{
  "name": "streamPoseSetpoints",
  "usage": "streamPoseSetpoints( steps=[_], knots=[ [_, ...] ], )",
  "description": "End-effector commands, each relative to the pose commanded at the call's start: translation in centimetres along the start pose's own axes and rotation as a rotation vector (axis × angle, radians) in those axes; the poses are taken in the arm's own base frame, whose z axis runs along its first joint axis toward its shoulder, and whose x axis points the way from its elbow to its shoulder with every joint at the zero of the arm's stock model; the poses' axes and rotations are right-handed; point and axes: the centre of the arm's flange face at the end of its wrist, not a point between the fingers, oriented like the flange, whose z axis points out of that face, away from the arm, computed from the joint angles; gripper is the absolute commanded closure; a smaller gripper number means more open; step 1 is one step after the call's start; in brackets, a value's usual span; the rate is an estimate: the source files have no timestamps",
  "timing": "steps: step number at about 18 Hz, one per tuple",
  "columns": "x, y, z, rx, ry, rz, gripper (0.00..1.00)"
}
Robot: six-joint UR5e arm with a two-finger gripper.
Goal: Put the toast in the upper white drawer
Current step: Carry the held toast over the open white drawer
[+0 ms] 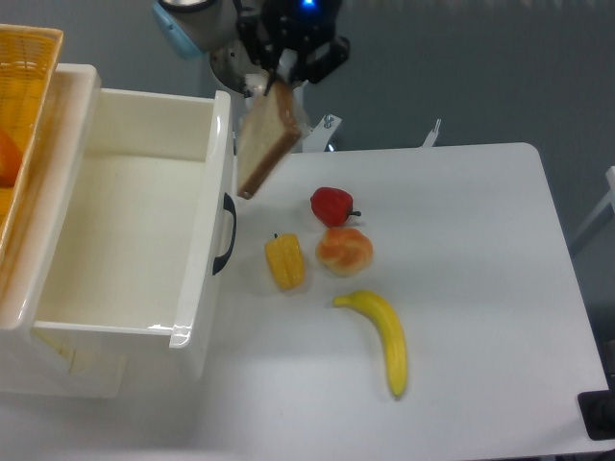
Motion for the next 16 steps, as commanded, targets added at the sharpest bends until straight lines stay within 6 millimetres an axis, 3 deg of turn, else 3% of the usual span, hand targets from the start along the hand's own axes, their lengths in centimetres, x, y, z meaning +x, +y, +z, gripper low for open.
streamPoseSetpoints(
  steps=[4, 8, 16],
  knots=[
    [1.5, -0.7, 1.4, -0.014, 0.013, 0.030, 0.74],
    [3.0, -2.1, 4.0, -0.036, 0.023, 0.073, 0.73],
    [4.5, -3.9, 7.2, -0.081, 0.048, 0.095, 0.72]
  ],
)
